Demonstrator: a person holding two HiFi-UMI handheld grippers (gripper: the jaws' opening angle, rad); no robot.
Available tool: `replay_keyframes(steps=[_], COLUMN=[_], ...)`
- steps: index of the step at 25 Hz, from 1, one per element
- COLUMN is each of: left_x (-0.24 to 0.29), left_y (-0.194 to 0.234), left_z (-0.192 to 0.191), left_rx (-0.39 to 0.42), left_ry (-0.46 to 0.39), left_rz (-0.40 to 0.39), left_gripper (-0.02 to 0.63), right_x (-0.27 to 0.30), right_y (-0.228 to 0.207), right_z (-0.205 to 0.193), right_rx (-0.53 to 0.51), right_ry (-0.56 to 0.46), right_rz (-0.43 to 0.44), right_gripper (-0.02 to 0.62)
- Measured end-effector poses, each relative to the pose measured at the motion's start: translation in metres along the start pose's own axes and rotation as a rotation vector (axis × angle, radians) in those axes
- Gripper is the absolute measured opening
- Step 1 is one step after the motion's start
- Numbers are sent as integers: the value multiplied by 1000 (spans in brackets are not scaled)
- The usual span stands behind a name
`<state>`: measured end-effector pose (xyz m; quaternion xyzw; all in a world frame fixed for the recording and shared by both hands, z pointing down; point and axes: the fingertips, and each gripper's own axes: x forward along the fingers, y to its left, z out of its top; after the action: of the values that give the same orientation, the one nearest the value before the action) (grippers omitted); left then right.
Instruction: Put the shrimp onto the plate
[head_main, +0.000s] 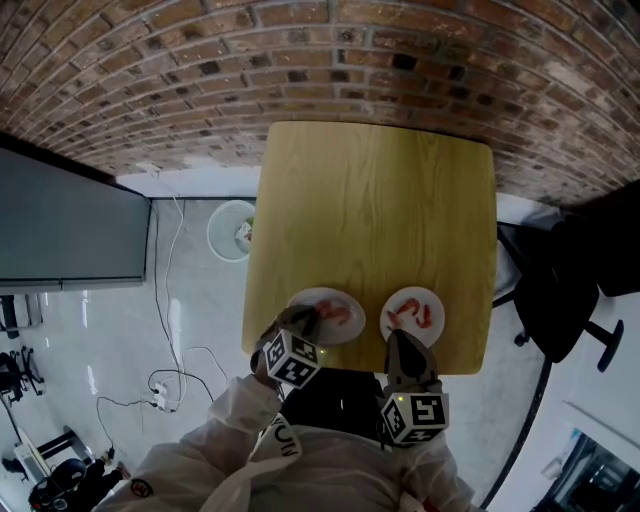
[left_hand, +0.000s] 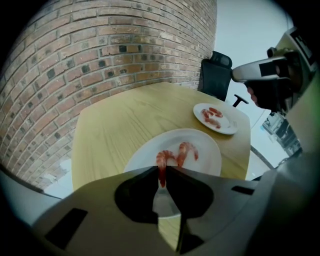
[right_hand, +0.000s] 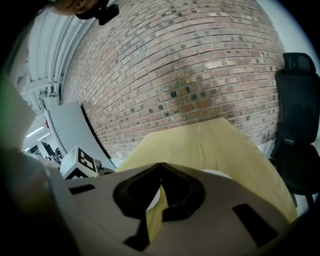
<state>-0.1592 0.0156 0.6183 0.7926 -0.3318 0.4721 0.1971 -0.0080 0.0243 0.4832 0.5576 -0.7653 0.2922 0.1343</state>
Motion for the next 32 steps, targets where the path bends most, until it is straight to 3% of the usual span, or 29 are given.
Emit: replay_keyframes(steps=[11,32], left_x=[-16,1], left_y=[-24,-143], left_z=[13,69], left_rx=[31,175], left_ry=[-39,-66], left_rz=[1,-95], left_gripper=[54,52], right_x=[-31,-117], right_y=[-28,-107], right_z=[-1,-24], right_rx=[20,106], right_ry=[-41,-102], right_rz=[-63,-195], right_gripper=[23,23])
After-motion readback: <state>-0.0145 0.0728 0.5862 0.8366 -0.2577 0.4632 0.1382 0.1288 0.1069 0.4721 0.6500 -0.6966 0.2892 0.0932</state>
